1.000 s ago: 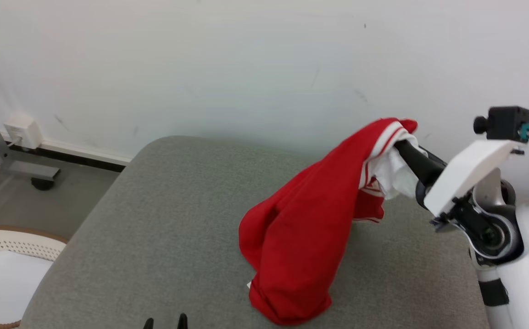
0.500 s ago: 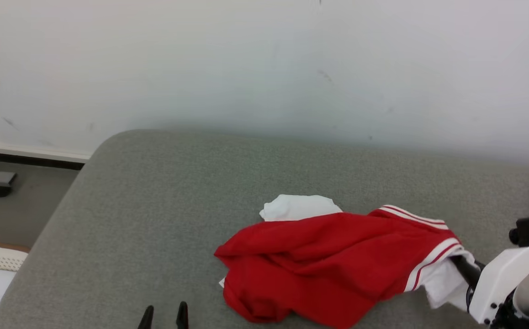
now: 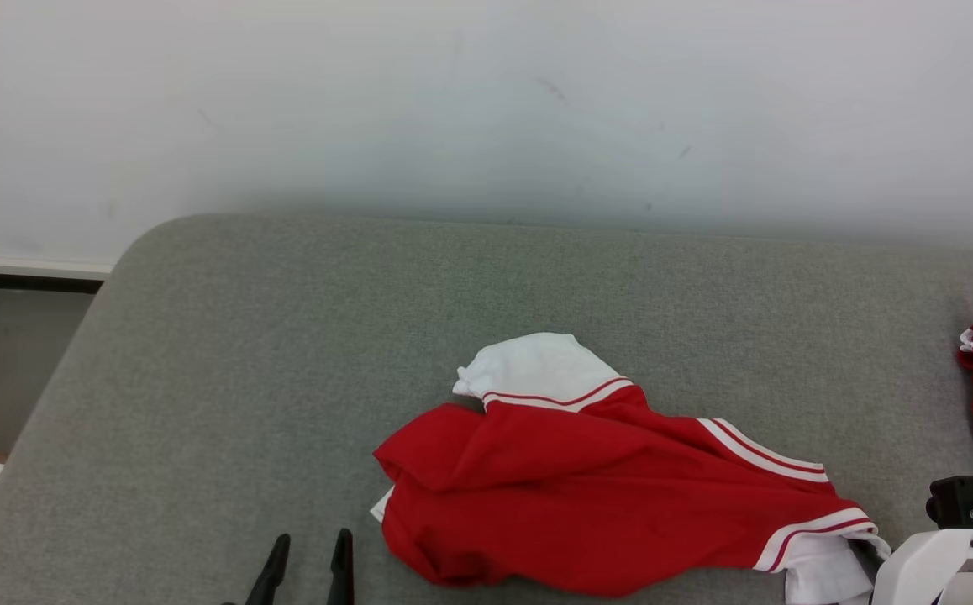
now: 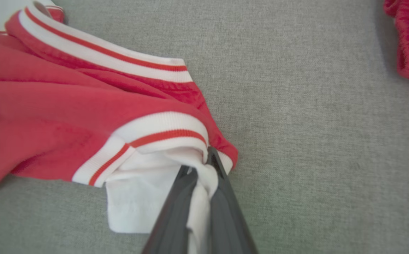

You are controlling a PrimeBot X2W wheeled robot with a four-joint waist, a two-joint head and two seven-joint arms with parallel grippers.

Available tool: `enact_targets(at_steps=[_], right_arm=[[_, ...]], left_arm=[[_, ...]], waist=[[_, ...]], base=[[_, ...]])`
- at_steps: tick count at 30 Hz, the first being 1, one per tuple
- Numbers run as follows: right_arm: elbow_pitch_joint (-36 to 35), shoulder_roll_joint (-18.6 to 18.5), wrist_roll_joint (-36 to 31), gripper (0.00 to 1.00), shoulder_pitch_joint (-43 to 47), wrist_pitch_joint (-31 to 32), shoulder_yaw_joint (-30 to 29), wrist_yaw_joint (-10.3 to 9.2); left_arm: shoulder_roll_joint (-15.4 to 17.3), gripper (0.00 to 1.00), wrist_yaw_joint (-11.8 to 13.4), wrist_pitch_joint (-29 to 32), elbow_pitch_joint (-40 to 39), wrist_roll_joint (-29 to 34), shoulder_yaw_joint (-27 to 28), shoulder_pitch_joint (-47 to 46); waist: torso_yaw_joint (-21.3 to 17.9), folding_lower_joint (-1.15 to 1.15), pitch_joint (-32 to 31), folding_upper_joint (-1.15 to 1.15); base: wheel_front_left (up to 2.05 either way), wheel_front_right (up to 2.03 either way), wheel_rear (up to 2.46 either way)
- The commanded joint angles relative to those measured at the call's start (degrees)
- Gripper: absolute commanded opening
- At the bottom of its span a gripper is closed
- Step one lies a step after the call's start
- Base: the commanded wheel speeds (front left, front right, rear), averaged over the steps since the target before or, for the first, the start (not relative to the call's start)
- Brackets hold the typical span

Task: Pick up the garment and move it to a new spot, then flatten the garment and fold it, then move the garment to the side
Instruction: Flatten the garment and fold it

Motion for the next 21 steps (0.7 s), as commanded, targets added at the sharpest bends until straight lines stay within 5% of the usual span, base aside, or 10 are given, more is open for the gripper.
enact_targets(at_steps=[1, 2, 4, 5, 21], right_arm=[[1.45, -0.53, -0.12, 0.0, -0.89, -1.28, 0.37, -0.12], [2.37, -0.53, 0.07, 0.04, -1.2, -1.96, 0.67, -0.12], [3.82, -0.6, 0.13, 0.5, -2.15, -3.83, 0.91, -0.12], [4.45, -0.68, -0.06, 1.0, -2.5, -4.63, 1.17, -0.12], [-1.5, -5.37, -5.37, 1.0, 1.23, -23.7, 1.55, -0.12]], left_arm=[[0.21, 1.0, -0.14, 0.0, 0.14, 0.79, 0.21, -0.58], [0.2, 1.0, -0.21, 0.0, 0.25, 0.84, 0.2, -0.68], [0.21, 1.0, -0.38, 0.0, 0.36, 0.93, 0.33, -1.03], [0.2, 1.0, -0.36, 0.0, 0.44, 0.97, 0.39, -1.15], [0.21, 1.0, -0.07, 0.0, -0.05, 1.22, 1.56, 0.77]], waist=[[-0.18, 0.0, 0.3, 0.0], [-0.26, 0.0, 0.42, 0.0], [-0.45, 0.0, 0.67, 0.0], [-0.54, 0.0, 0.75, 0.0], [-3.23, 0.0, -0.64, 0.0]], base=[[0.0, 0.0, 0.0], [0.0, 0.0, 0.0], [0.0, 0.0, 0.0], [0.0, 0.0, 0.0], [0.0, 0.0, 0.0]])
